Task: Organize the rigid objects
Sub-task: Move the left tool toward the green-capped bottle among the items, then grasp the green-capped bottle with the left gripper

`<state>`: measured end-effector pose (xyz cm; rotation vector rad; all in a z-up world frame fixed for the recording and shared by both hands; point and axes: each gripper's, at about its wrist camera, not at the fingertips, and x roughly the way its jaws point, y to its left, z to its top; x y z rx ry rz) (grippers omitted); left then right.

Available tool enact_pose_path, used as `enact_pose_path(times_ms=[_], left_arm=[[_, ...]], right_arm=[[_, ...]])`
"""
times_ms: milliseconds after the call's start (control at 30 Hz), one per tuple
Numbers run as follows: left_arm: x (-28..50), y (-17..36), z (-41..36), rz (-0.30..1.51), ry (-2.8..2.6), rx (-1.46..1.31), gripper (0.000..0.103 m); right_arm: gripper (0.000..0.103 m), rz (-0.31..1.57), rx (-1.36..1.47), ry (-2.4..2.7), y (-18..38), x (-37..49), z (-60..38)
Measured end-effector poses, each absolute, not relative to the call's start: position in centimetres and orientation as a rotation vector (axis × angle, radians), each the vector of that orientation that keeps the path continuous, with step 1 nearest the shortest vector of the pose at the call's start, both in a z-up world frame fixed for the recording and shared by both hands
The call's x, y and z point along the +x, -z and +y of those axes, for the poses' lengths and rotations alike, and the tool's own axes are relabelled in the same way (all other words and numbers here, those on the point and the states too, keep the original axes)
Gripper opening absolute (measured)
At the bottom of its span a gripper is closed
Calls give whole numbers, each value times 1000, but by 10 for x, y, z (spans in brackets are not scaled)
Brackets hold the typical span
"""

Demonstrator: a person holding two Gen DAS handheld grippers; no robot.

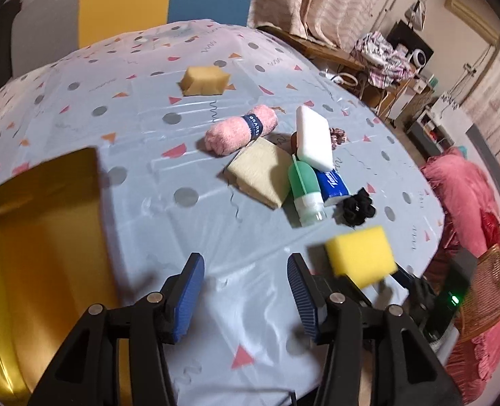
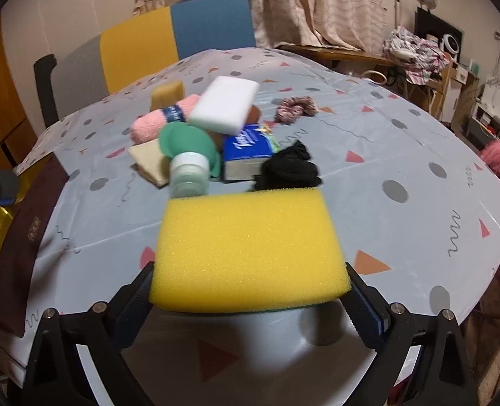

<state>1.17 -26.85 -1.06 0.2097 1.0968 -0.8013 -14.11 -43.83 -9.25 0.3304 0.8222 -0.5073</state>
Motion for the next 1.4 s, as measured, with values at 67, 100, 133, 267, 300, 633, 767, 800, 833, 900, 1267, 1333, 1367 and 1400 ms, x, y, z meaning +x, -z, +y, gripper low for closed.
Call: enact_pose_path(times_ms=[67, 100, 133, 267, 300, 633, 767, 800, 833, 900, 1267, 1333, 1367, 1400], left_arm=[[20, 20, -284, 1119, 806, 226, 57], [24, 26, -293, 1130, 802, 234, 57], [27, 31, -301, 1131, 801, 246, 57], [36, 48, -331, 1129, 778, 319, 57], [39, 53, -339, 1125, 774, 340, 57], [47, 82, -391, 1029, 802, 565, 59], [58, 89, -403, 1027, 794, 579, 68], [61, 90, -402, 1028, 802, 563, 67], [63, 91, -400, 1034, 814, 539, 64], [66, 93, -393, 1063, 849, 473, 56], [56, 82, -357, 1118, 820, 331, 6], [53, 82, -342, 1124, 819, 286, 6], [52, 82, -338, 1129, 817, 269, 6], [50, 81, -329, 1134, 811, 243, 6]], right_arm=[[101, 830, 364, 507, 97, -144, -445], [101, 826, 374, 501, 98, -146, -446], [101, 817, 370, 497, 98, -147, -445], [101, 810, 378, 490, 100, -148, -447], [101, 806, 386, 488, 101, -148, -448], [103, 802, 414, 459, 102, -152, -450], [103, 808, 402, 459, 103, -151, -449], [103, 808, 399, 459, 103, -151, -449], [103, 808, 397, 457, 103, -151, -449], [103, 806, 395, 458, 103, -151, -448], [103, 816, 382, 474, 104, -148, -448], [103, 816, 378, 479, 105, -148, -447], [103, 814, 382, 480, 105, -148, -448], [103, 814, 383, 481, 105, -148, -448]])
